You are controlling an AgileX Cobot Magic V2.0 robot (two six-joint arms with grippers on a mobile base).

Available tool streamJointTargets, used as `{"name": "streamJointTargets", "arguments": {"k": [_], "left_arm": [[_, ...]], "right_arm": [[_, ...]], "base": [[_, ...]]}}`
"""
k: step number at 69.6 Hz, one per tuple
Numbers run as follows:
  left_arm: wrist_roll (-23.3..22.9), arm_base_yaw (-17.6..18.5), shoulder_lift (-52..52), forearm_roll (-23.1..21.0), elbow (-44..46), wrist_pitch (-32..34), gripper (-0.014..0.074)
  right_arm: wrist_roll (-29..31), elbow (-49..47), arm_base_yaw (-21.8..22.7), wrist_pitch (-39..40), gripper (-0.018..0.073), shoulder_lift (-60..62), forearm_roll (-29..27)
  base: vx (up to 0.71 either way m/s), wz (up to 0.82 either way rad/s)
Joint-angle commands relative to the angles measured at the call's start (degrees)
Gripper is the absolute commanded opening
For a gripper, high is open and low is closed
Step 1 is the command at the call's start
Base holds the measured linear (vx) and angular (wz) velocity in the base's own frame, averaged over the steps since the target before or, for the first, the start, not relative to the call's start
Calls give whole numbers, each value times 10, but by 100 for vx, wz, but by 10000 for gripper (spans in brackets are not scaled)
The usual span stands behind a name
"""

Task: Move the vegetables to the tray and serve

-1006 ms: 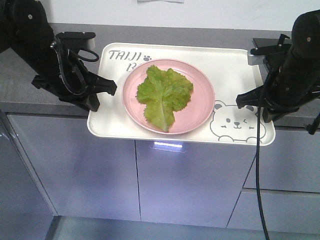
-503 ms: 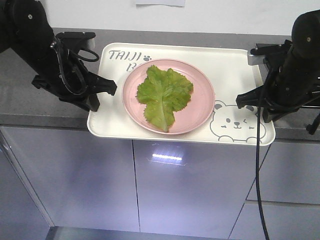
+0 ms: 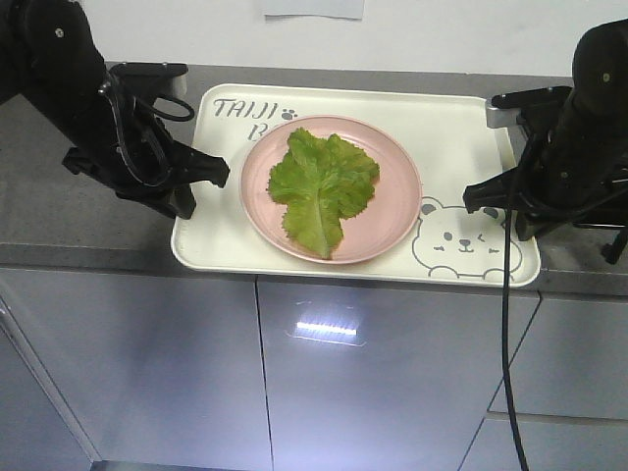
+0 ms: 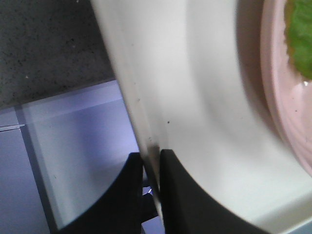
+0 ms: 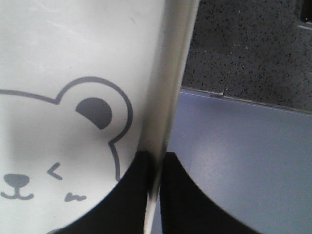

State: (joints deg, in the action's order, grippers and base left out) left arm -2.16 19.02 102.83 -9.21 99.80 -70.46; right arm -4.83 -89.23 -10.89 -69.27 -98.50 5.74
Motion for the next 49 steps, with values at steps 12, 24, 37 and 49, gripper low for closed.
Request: {"name": "streamJointTargets", "arguments": {"k": [12,24,37,49], "left_arm": [[15,13,-33,-86,22,47,-6],[15,13,-33,-86,22,47,-6],[15,13,-33,-86,22,47,-6],[15,13,-33,-86,22,47,-6]], "right_arm": [[21,-18,-10,40,-10,32,-52],[21,-18,-10,40,-10,32,-52],[21,-18,-10,40,-10,32,-52],[21,-18,-10,40,-10,32,-52]], "base": [[7,0],[7,0],[6,1],[6,1]]}}
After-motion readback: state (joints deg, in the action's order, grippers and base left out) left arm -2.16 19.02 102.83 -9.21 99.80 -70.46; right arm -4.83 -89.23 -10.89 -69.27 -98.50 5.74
